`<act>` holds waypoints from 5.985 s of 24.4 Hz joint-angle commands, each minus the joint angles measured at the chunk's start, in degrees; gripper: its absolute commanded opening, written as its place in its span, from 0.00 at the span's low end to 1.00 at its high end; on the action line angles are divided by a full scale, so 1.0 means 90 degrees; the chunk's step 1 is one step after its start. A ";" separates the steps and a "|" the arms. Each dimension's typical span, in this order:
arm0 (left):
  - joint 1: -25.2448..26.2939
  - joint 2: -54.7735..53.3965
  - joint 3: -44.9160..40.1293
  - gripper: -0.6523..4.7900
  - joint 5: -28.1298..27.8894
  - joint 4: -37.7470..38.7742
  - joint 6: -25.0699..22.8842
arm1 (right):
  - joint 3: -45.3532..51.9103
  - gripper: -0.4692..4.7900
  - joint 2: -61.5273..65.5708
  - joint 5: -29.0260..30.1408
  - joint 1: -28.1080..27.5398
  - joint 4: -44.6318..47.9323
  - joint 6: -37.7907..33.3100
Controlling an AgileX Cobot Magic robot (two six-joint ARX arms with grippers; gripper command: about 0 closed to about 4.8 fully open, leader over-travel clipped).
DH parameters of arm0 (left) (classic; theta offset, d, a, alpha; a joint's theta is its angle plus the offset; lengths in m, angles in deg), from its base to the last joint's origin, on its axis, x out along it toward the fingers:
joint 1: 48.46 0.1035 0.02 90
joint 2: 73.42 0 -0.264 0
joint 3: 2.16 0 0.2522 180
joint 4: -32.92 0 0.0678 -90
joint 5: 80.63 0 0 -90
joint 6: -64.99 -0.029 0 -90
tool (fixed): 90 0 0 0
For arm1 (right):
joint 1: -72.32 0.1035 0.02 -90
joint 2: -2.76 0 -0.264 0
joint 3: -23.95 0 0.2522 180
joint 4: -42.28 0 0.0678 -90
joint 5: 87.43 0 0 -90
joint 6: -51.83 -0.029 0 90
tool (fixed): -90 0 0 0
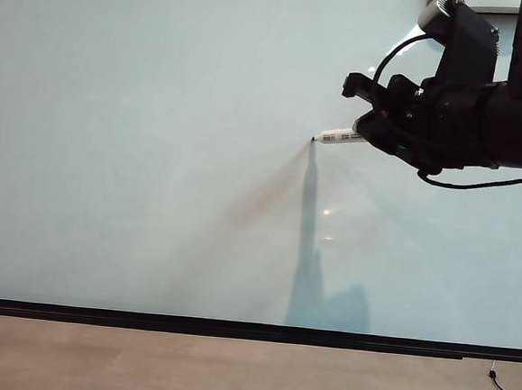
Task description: Pick up the pen on the shelf to the right of the whiteboard and draw a cross mark.
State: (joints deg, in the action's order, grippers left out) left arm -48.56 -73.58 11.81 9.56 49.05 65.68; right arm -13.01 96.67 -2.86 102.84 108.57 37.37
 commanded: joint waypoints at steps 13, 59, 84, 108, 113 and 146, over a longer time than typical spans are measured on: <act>-0.0002 -0.0002 0.0019 0.11 0.0000 -0.0080 -0.0027 | 0.0219 0.08 -0.0019 -0.0627 0.0000 0.0090 0.0007; -0.0002 -0.0002 0.0017 0.11 0.0000 -0.0080 -0.0027 | 0.0772 0.08 -0.0027 -0.2161 0.0542 -0.0168 -0.0036; -0.0002 -0.0002 0.0019 0.11 0.0000 -0.0080 -0.0027 | -0.0653 0.08 -0.0724 -0.0663 0.0784 -0.3381 0.3461; 0.0000 -0.0002 0.0017 0.11 0.0002 -0.0080 -0.0027 | -0.0809 0.08 -0.1263 -0.0544 0.0243 -0.3871 0.3900; -0.0002 -0.0002 0.0019 0.11 0.0000 -0.0080 -0.0027 | -0.0891 0.08 -0.1263 -0.0546 0.0189 -0.3869 0.3951; -0.0002 -0.0002 0.0019 0.11 0.0002 -0.0078 -0.0027 | -0.0899 0.08 -0.2249 -0.1003 0.0138 -0.4359 0.4425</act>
State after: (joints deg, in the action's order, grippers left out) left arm -48.56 -73.61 11.81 9.56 49.05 65.70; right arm -20.73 77.13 -10.32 104.48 68.05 76.80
